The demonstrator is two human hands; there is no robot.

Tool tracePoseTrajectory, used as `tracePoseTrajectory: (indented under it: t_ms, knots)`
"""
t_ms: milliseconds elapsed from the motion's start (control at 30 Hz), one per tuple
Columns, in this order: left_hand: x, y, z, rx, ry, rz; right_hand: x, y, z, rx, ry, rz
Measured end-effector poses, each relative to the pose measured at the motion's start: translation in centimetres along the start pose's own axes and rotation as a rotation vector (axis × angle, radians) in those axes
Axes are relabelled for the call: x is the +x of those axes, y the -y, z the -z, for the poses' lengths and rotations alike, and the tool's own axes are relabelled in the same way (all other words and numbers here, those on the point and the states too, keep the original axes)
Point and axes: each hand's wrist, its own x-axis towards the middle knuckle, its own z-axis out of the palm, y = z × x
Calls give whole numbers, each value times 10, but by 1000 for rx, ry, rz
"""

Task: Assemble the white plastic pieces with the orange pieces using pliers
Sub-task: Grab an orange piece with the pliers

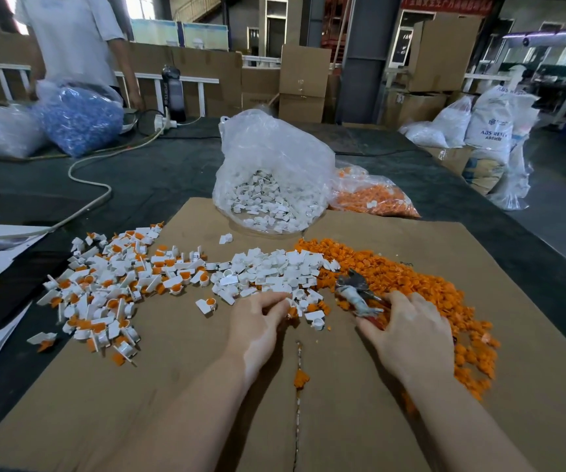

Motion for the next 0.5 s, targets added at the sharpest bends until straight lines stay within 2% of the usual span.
tracePoseTrajectory:
  t_ms: [233, 300, 367, 500]
  knots:
    - [2, 6, -1, 124, 66, -67, 2, -10, -9, -216, -13, -6]
    - [3, 6, -1, 138, 66, -75, 1, -3, -11, -76, -127, 73]
    - [4, 6, -1, 138, 73, -80, -2, 10, -14, 175, -206, 222]
    - [3, 5, 0, 108, 90, -91, -14, 37, -19, 504, -166, 479]
